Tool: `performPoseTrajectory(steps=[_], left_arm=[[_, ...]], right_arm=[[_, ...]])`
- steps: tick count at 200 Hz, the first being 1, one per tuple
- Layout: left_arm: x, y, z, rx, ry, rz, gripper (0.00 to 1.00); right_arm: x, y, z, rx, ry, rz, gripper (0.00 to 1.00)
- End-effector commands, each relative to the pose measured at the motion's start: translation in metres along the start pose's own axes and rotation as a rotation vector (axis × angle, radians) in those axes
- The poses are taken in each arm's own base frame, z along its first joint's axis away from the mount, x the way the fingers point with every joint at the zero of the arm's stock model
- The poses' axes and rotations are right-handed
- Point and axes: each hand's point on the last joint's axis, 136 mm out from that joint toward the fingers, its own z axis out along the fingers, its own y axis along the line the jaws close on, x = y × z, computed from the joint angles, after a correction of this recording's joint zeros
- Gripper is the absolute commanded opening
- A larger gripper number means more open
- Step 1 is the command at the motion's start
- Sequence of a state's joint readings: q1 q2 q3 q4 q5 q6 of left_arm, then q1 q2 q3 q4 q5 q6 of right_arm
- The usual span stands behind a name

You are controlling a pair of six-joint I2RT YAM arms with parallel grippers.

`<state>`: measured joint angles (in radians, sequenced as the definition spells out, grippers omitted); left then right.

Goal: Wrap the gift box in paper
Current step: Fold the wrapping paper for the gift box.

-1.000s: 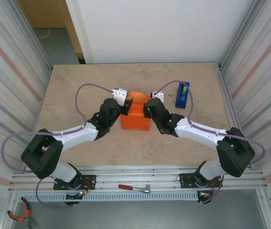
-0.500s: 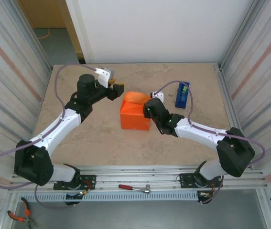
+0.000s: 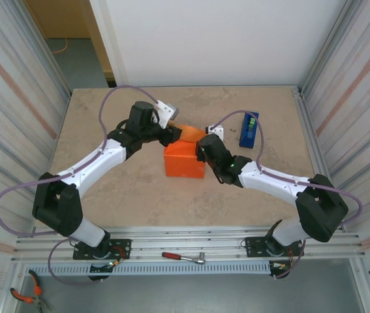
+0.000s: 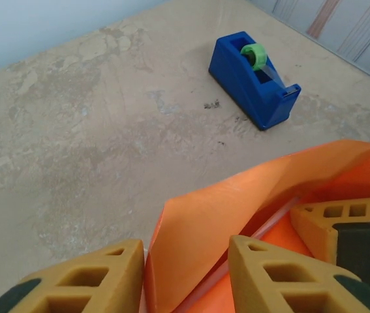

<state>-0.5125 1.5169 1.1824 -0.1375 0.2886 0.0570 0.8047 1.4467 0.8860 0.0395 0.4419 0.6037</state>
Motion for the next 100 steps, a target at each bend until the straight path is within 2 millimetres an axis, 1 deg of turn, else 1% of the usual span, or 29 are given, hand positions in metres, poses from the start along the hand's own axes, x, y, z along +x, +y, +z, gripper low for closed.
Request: performPoseTrajectory(steps=[1, 27, 42, 67, 86, 100], left_arm=[[-0.009, 0.009, -0.006, -0.059, -0.041, 0.021, 0.33], [-0.006, 0.01, -0.006, -0.073, -0.045, 0.02, 0.15], [-0.007, 0.009, -0.008, -0.066, -0.059, 0.019, 0.0], [-0.015, 0.004, -0.017, -0.061, -0.13, 0.023, 0.0], [-0.025, 0.001, -0.032, -0.064, -0.225, 0.022, 0.0], [-0.033, -0.002, -0.048, -0.074, -0.318, 0.028, 0.0]], right_arm=[[0.045, -0.024, 0.003, 0.08, 0.135, -0.056, 0.25], [0.045, -0.024, 0.003, 0.08, 0.135, -0.056, 0.26], [0.044, -0.024, 0.003, 0.083, 0.135, -0.056, 0.25], [0.045, -0.024, 0.004, 0.083, 0.137, -0.054, 0.26], [0.045, -0.025, 0.004, 0.084, 0.139, -0.053, 0.26], [0.046, -0.024, 0.004, 0.083, 0.139, -0.052, 0.26]])
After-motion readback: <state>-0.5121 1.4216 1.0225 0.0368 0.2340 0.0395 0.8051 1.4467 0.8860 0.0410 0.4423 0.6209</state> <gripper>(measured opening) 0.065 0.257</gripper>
